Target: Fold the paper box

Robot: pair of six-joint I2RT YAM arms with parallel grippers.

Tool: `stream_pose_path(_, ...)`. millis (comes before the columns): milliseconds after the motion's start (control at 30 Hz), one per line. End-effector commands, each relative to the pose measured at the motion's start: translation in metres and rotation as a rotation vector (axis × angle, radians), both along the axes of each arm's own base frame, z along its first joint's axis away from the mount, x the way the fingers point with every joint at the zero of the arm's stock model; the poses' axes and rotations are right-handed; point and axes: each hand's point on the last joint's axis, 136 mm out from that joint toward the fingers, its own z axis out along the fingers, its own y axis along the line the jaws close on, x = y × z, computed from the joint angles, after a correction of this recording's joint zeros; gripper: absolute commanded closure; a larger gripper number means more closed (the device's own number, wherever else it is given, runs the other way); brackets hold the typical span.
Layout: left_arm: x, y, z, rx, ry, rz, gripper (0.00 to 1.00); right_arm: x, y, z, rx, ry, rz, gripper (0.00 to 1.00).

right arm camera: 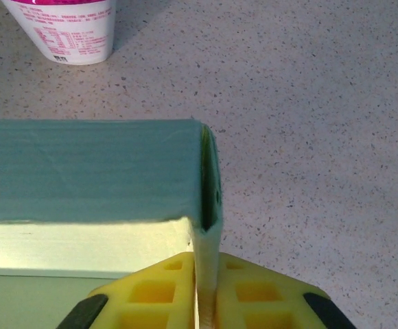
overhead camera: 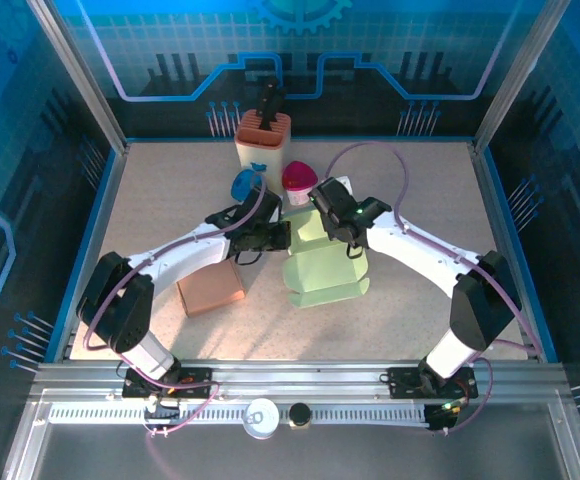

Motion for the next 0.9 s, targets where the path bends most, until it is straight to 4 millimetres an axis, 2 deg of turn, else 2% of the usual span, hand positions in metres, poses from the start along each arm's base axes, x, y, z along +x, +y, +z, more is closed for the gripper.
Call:
stream_pose_path(0, -0.004, 0.003, 0.009, 0.036, -0.001, 0.002, 1.00, 0.009, -0.010, 0.010, -0.047, -0.033, -0.039, 0.84)
stream_pose_path(100, -0.005, 0.000, 0.010, 0.038, -0.002, -0.002, 1.00, 0.011, -0.013, 0.008, -0.067, -0.037, -0.051, 0.88)
stream_pose_path(267, -0.005, -0.002, 0.011, 0.045, 0.000, -0.007, 1.00, 0.011, -0.025, 0.011, -0.152, -0.074, -0.107, 1.00)
stream_pose_path(433, -0.005, -0.005, 0.010, 0.050, 0.003, -0.010, 1.00, 0.009, -0.025, 0.012, -0.170, -0.100, -0.118, 1.00)
stream_pose_path(700, -0.006, -0.005, 0.004, 0.064, 0.016, -0.020, 1.00, 0.018, -0.020, 0.022, -0.055, -0.098, -0.067, 0.71)
stream_pose_path(867, -0.005, -0.007, 0.004, 0.062, 0.016, -0.024, 1.00, 0.028, -0.014, 0.016, -0.031, -0.071, -0.044, 0.67)
